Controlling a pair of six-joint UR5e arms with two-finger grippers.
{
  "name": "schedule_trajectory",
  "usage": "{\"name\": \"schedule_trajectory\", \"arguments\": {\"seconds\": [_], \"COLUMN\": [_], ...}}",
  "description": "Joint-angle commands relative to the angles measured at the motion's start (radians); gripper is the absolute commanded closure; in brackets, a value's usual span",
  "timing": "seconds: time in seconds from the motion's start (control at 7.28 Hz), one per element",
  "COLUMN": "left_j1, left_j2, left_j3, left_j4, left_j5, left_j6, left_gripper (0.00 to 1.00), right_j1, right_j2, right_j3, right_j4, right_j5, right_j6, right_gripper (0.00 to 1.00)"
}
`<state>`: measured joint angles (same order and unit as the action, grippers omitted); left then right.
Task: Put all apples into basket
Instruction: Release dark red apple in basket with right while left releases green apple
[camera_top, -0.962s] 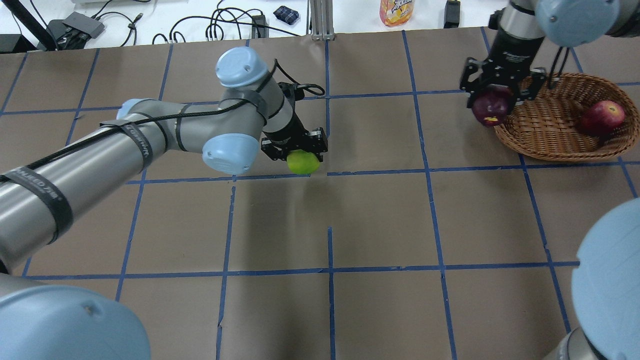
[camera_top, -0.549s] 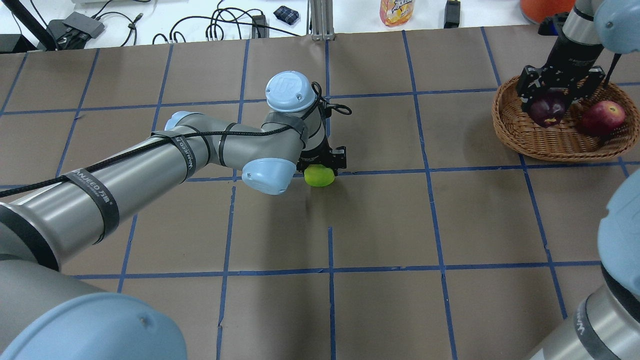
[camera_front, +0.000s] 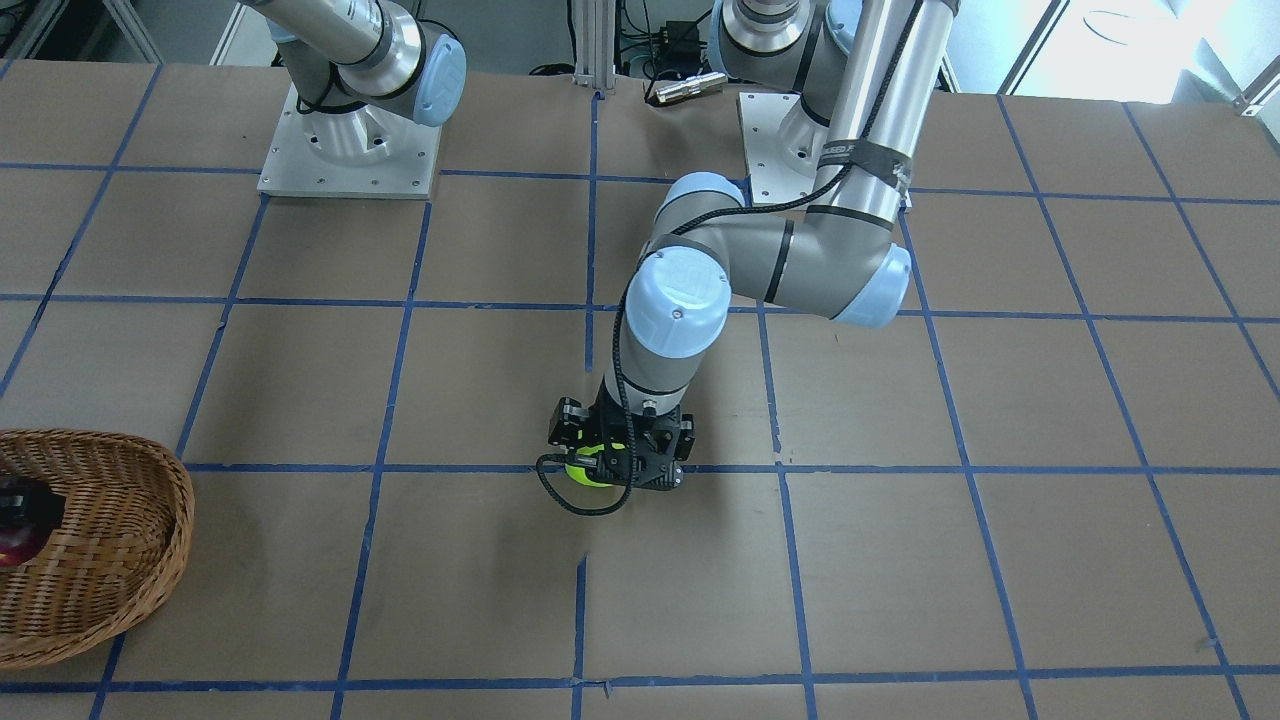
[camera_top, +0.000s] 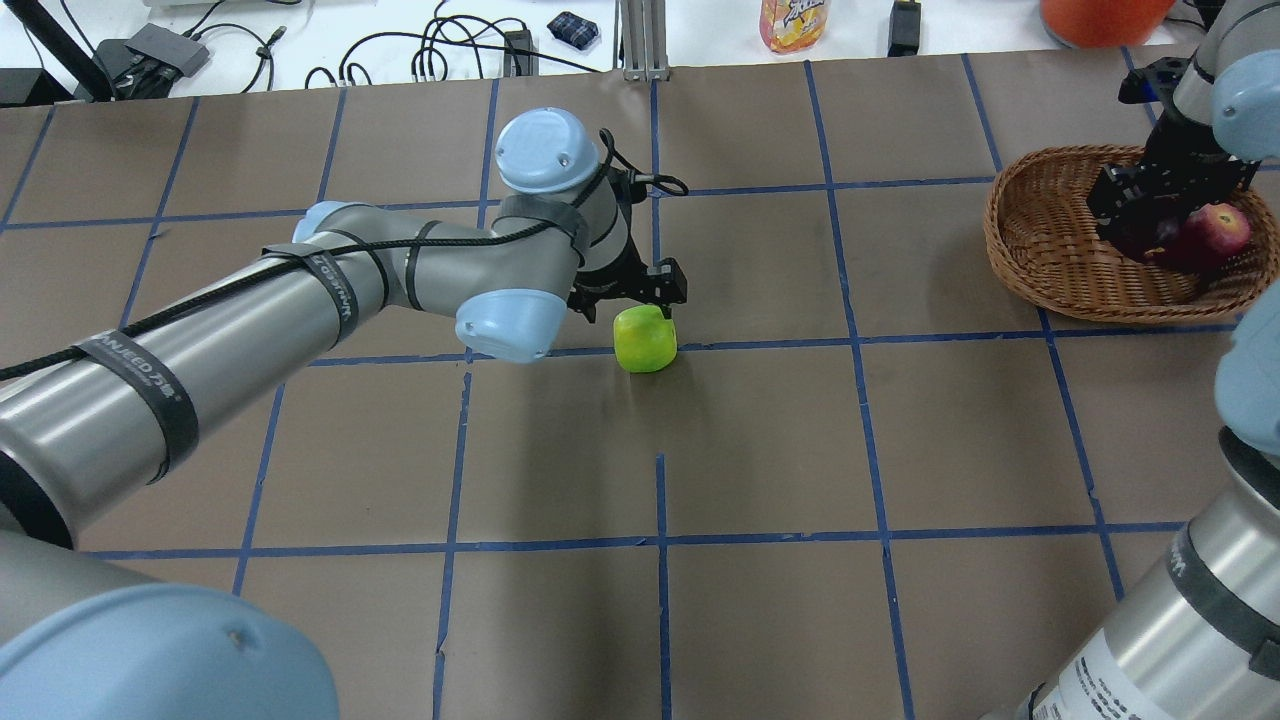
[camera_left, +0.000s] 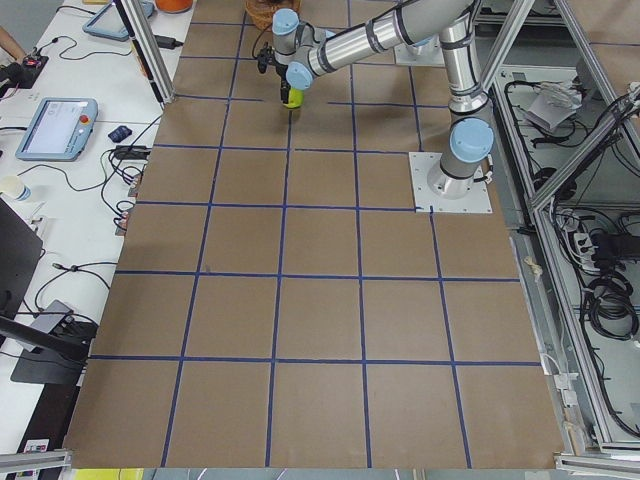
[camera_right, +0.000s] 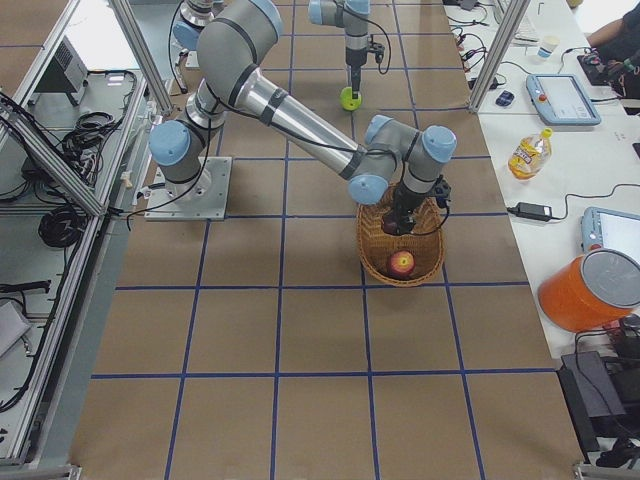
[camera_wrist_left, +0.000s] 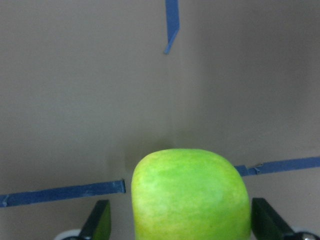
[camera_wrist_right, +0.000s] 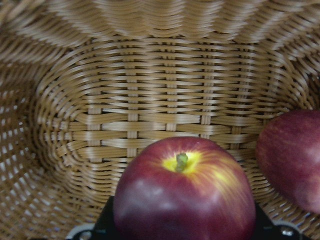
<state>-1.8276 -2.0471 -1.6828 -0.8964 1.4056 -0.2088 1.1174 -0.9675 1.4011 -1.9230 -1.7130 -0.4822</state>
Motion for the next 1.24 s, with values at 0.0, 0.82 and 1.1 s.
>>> {"name": "schedule_trajectory", "arguments": {"seconds": [0.0,0.82,1.1], "left_j1": [0.082,0.329,0.321], "left_j2": [0.075,0.381,0.373], "left_j3": [0.090,0.252,0.281], "left_j4": [-0.256,-0.824,-0.835], "left_j5": [-0.048,0.146,0.139], "left_j6": [0.070,0.335,0.309], "left_gripper": [0.00,0.00,0.00], "right_j1": [-0.024,0.034,0.207], "right_j2": [0.036,-0.127,-0.219], "right_j3": [0.010,-0.005,0.001], "right_j4": [-0.025,0.261,0.382], "right_j5": [-0.011,0.057,0.131], "right_j6": [-0.039,-0.020,0.215], "right_gripper": [0.48,0.00,0.00]}}
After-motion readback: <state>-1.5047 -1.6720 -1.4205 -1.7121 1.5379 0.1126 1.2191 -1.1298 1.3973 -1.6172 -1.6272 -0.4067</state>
